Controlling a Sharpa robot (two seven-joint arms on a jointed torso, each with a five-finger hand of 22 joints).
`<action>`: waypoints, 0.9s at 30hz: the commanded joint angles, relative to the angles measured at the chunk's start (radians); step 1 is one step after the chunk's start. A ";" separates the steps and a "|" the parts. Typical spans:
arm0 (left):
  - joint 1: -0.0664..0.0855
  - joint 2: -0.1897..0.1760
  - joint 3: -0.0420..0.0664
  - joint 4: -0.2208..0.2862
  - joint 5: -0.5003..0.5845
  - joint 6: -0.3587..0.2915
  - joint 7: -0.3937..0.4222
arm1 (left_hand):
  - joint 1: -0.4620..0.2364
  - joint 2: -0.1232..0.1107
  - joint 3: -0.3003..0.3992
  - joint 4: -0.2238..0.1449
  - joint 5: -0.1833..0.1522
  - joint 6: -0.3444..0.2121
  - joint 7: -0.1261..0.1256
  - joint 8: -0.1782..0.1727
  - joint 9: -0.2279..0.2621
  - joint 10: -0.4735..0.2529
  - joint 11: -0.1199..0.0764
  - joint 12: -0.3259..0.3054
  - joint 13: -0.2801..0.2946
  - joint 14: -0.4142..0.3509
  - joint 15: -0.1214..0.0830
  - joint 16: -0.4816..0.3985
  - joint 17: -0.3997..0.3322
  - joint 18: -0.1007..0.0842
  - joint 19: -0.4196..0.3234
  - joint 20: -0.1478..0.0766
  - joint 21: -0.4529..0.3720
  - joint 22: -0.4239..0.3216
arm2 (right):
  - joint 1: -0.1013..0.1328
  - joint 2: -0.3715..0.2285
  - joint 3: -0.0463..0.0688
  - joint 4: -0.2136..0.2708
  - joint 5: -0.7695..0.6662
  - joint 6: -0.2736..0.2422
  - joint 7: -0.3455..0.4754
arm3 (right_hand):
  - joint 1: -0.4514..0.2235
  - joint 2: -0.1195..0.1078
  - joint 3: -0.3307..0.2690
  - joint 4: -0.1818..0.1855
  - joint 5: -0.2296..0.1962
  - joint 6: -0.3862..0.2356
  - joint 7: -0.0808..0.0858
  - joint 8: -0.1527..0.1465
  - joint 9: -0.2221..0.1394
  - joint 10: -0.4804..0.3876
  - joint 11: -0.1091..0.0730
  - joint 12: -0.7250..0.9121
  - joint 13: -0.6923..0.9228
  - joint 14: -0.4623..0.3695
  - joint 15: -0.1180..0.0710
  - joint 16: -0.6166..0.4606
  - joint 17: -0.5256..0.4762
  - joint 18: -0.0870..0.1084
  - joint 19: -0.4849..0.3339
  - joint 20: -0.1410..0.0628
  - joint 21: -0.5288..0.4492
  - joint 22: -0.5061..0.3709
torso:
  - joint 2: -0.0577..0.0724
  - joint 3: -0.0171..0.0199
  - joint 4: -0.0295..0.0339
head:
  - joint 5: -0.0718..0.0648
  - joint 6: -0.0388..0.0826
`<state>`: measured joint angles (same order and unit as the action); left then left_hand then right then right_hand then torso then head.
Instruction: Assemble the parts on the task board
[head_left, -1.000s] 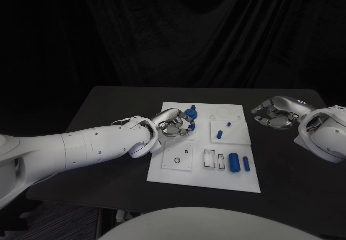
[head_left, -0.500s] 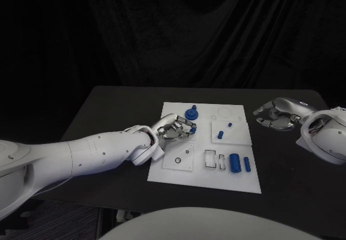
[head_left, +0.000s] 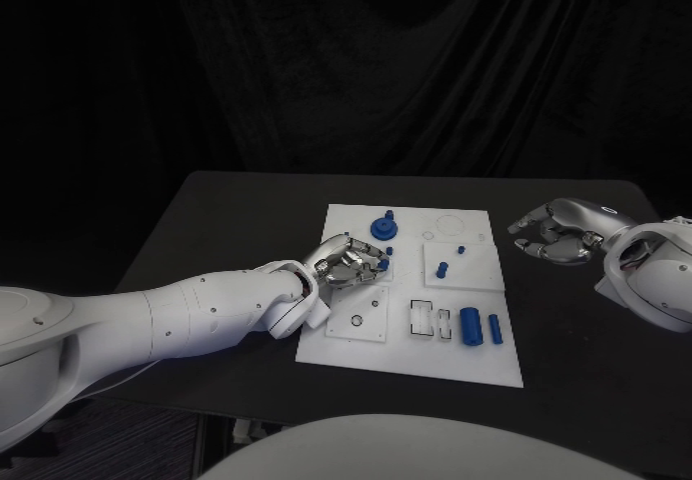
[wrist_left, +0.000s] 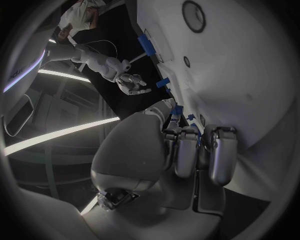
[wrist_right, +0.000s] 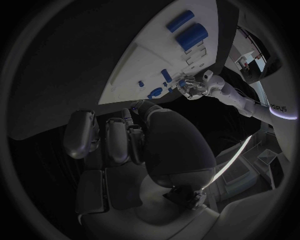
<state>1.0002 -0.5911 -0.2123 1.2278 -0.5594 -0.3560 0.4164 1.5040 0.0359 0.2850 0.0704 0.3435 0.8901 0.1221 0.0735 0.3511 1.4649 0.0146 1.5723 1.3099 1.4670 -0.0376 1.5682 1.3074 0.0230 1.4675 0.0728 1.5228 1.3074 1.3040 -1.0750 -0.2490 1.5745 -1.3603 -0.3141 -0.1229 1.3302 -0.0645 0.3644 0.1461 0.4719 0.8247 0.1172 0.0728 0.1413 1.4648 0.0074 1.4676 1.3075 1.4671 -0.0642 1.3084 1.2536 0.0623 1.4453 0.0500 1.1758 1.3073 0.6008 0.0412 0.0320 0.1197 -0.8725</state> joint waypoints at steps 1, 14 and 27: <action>-0.003 0.002 0.000 0.000 0.013 -0.012 -0.065 | -0.003 -0.001 0.003 -0.004 0.003 0.029 -0.017 0.020 0.000 0.106 -0.003 -0.001 0.261 0.104 -0.004 0.003 0.263 -0.013 0.083 -0.004 0.009 0.250 | -0.003 -0.003 0.001 0.003 -0.002 0.012 -0.006 | -0.008 0.004 0.006 -0.002 0.006 0.006 -0.001 -0.001 -0.001 -0.001 0.004 -0.006 0.146 0.030 0.007 -0.005 -0.001 0.019 -0.005 0.000 -0.005 0.152 | 0.000 0.0004 0.0005 | -0.001 0.000; -0.005 0.000 0.000 0.002 -0.008 0.001 -0.154 | 0.000 0.002 0.018 -0.021 -0.011 0.025 -0.010 0.014 -0.014 0.106 0.001 -0.001 0.261 0.104 -0.004 0.003 0.263 -0.014 0.087 -0.006 0.014 0.252 | -0.005 -0.007 0.001 0.005 -0.002 0.016 -0.006 | -0.007 0.005 0.008 -0.004 0.005 0.002 -0.003 -0.003 -0.002 -0.001 0.003 -0.006 0.146 0.029 0.007 -0.006 -0.001 0.019 -0.006 0.001 -0.007 0.152 | -0.001 0.0018 -0.0006 | 0.004 0.000; -0.006 -0.002 0.000 0.001 -0.009 0.013 -0.217 | 0.001 0.002 0.055 -0.048 -0.017 0.013 0.014 0.002 -0.034 0.106 0.024 -0.001 0.261 0.104 0.015 0.003 0.263 -0.014 0.086 0.008 0.013 0.251 | -0.008 -0.008 0.001 0.005 -0.002 0.015 -0.004 | -0.007 0.005 0.009 -0.005 0.005 0.001 -0.003 -0.004 -0.003 -0.002 0.002 -0.007 0.146 0.029 0.006 -0.006 -0.002 0.019 -0.005 0.001 -0.006 0.152 | -0.001 0.0015 -0.0015 | 0.009 0.000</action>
<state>1.0071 -0.5907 -0.2011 1.2393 -0.5709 -0.3566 0.2970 1.5084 0.0311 0.3333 0.0214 0.3296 0.8972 0.1292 0.0736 0.3159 1.4660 0.0302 1.5725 1.3098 1.4669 -0.0301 1.5682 1.3074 0.1143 1.4670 0.0699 1.5320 1.3074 1.2984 -1.0816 -0.2489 1.5769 -1.3603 -0.3039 -0.1228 1.3303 -0.0645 0.3684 0.1420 0.4718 0.8248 0.1172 0.0728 0.1402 1.4649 0.0074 1.4636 1.3074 1.4671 -0.0642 1.3084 1.2524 0.0623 1.4453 0.0499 1.1759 1.3073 0.5999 0.0427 0.0312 0.1282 -0.8725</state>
